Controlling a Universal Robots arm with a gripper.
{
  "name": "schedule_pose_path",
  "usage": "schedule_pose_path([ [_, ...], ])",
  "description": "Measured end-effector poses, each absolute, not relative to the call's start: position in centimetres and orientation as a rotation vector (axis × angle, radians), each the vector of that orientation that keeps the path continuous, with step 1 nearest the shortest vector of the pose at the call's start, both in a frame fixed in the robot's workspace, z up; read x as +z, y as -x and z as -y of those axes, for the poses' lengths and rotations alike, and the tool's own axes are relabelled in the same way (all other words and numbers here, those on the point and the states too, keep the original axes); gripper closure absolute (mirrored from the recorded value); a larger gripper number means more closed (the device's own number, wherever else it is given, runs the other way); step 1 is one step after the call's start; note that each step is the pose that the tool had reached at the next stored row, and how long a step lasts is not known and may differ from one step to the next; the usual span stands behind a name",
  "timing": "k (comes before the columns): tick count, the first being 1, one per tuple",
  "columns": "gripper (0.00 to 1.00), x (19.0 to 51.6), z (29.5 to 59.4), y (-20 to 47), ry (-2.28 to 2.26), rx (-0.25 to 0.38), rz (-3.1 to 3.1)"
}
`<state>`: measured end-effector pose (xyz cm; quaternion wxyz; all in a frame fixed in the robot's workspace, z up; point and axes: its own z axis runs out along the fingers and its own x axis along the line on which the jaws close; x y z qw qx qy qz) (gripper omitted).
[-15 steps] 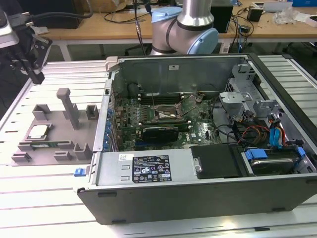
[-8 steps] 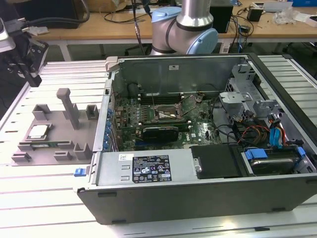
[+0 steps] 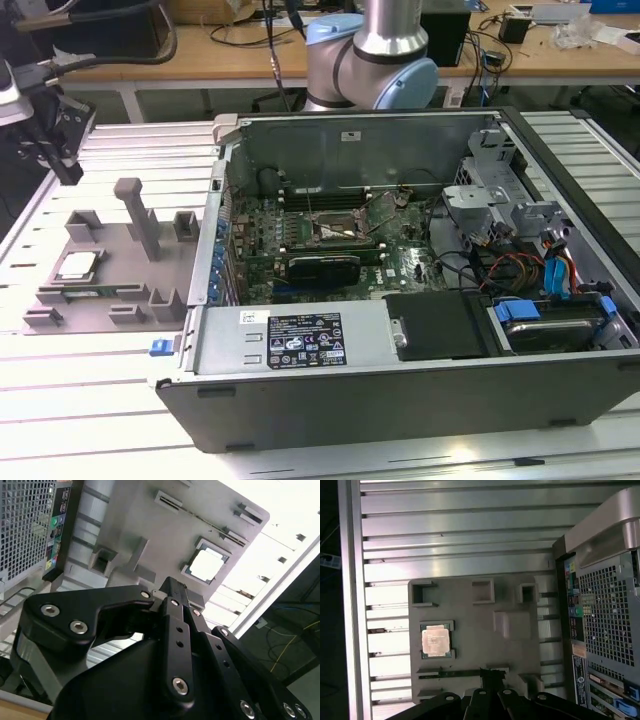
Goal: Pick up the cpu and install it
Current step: 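Reach for the cpu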
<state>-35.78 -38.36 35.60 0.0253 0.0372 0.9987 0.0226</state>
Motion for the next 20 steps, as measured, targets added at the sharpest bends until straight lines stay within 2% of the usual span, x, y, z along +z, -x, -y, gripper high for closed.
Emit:
schedule_pose_path([
  [20,0.89,31.2,36.4,39.9,-0.115,0.070,-3.088],
])
